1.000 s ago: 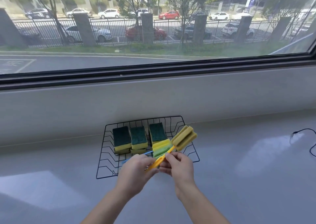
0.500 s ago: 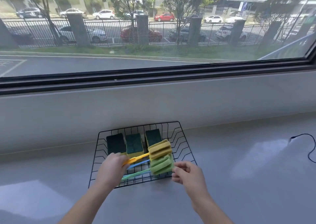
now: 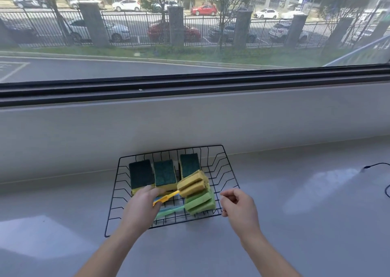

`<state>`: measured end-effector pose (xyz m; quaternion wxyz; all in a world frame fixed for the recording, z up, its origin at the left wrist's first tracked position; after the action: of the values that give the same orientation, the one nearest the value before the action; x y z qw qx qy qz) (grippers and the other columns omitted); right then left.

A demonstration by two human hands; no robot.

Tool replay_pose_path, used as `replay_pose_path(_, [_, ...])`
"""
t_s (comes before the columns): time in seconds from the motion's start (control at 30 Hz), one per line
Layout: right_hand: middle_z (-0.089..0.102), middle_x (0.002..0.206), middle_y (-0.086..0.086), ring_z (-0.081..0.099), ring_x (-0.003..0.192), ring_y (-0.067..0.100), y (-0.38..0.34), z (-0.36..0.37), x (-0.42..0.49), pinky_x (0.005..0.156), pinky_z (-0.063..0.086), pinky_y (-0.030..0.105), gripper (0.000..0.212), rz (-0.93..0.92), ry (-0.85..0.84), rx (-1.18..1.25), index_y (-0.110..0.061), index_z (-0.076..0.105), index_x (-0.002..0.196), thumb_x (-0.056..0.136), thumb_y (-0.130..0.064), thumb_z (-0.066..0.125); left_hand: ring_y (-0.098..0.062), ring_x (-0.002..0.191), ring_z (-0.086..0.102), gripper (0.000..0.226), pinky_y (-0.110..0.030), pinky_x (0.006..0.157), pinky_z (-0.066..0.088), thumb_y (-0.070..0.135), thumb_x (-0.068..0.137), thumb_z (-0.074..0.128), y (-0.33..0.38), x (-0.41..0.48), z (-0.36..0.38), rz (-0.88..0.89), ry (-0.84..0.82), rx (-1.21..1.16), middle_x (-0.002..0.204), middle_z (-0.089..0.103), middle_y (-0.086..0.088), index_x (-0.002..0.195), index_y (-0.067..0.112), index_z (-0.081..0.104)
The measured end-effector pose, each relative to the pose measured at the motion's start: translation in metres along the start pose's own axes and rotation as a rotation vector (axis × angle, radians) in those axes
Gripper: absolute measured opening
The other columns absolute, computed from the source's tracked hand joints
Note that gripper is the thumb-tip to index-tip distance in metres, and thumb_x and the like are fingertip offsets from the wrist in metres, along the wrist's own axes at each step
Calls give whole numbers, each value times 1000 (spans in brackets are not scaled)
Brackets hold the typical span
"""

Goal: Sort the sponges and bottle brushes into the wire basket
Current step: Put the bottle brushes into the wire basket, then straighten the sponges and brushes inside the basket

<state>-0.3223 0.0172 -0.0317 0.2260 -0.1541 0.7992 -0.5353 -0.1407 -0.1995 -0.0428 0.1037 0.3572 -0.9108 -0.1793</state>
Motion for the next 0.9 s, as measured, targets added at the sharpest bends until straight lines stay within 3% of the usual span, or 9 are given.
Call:
replay_pose_path(0.13, [71,78,-3,67,76,21,-11,0,11,78,59,43,18,-29,-13,-52,-27,70,83,87,-11,65,-12,88,55,31,-30,67,52,24,87,66,-5,-7,-4,-28,21,-29,92,54,18,114,40,65])
replay_pose_path(0.27, [72,82,-4,68,81,21,-19,-2,27,82,59,44,17,-32,-15,-85,-28,70,84,87,-12,64,-11,88,55,27,-29,69,51,24,89,63,-13,-13,-9,-70,33,-45,94,54,16,114,31,68])
replay_pose_path(0.37, [71,84,-5,69,85,23,-23,0,38,85,59,47,17,-24,-42,-87,-29,69,85,87,-13,64,-7,82,52,25,-22,59,43,23,89,62,-19,-19,-16,-103,60,-51,92,54,18,111,32,69])
replay_pose_path(0.5, [72,88,-3,69,87,23,-29,8,53,88,58,48,16,-25,-92,-106,-30,68,86,89,-15,64,-9,82,53,27,-26,58,42,22,88,61,-30,-23,-26,-161,90,-54,93,55,18,110,35,68])
replay_pose_path(0.67, [72,98,2,70,88,23,-39,29,83,87,60,51,10,20,-154,-63,-22,69,100,93,-17,64,-16,97,52,39,-32,73,46,16,87,63,-44,-18,-37,-241,147,-138,101,55,7,125,25,62])
replay_pose_path(0.77, [70,107,2,69,87,20,-45,50,106,86,61,47,25,39,-218,-127,-15,65,119,95,-23,64,-13,97,47,54,-28,76,42,17,87,62,-47,-7,-38,-281,132,-176,112,49,5,138,25,48])
replay_pose_path(0.9, [65,123,7,64,106,26,-43,80,124,99,55,49,55,110,-346,-238,-11,53,138,93,-38,66,-16,110,43,70,-28,87,43,30,86,67,-51,8,-32,-288,76,-170,127,44,-1,147,28,33])
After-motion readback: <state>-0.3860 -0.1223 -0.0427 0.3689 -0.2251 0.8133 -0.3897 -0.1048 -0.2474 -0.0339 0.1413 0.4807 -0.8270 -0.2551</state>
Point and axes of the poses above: each hand's wrist, its own x-axis towards the middle knuckle, its own z-axis out of the palm, y = z × x, the point moved 6 cm from there along x, towards the middle knuckle
